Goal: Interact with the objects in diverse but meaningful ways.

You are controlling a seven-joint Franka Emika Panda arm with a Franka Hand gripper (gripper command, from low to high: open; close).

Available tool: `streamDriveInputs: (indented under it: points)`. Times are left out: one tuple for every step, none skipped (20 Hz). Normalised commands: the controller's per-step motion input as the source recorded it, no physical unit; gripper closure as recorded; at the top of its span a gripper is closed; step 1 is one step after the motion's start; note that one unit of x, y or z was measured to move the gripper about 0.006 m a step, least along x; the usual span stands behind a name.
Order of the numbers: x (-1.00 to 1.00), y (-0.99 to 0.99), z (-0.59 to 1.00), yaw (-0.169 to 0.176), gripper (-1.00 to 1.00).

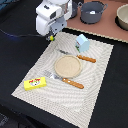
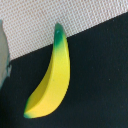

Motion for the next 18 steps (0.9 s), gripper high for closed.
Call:
streamDriveInputs:
  points:
    - [-0.58, 0.04, -0.10, 0.000, -1.00]
    - [-0.58, 0.03, -0.11, 0.000, -1.00]
    - [-0.58, 0.03, -0.11, 0.000, -1.00]
    - [-0.59, 0.02, -0.13, 0.000, -1.00]
    - [-0.59, 0.01, -0.14, 0.000, -1.00]
    - [-0.59, 0.01, -0.17, 0.000, -1.00]
    - [-0.61, 0.01, -0.20, 0.000, -1.00]
    - [-0.62, 0.00, -0.23, 0.000, -1.00]
    - [-0.63, 0.00, -0.25, 0.000, -1.00]
    - [-0.64, 0.00, -0.27, 0.000, -1.00]
    - [-0.66, 0.01, -0.28, 0.000, -1.00]
    - [-0.66, 0.01, -0.29, 0.000, -1.00]
    - [-0.66, 0.01, -0.30, 0.000, -1.00]
    - [-0.67, 0.01, -0.30, 0.000, -1.00]
    - [-0.66, 0.01, -0.30, 0.000, -1.00]
    - [-0.66, 0.01, -0.30, 0.000, -1.00]
    - [-0.66, 0.01, -0.29, 0.000, -1.00]
    - [-0.65, 0.00, -0.29, 0.000, -1.00]
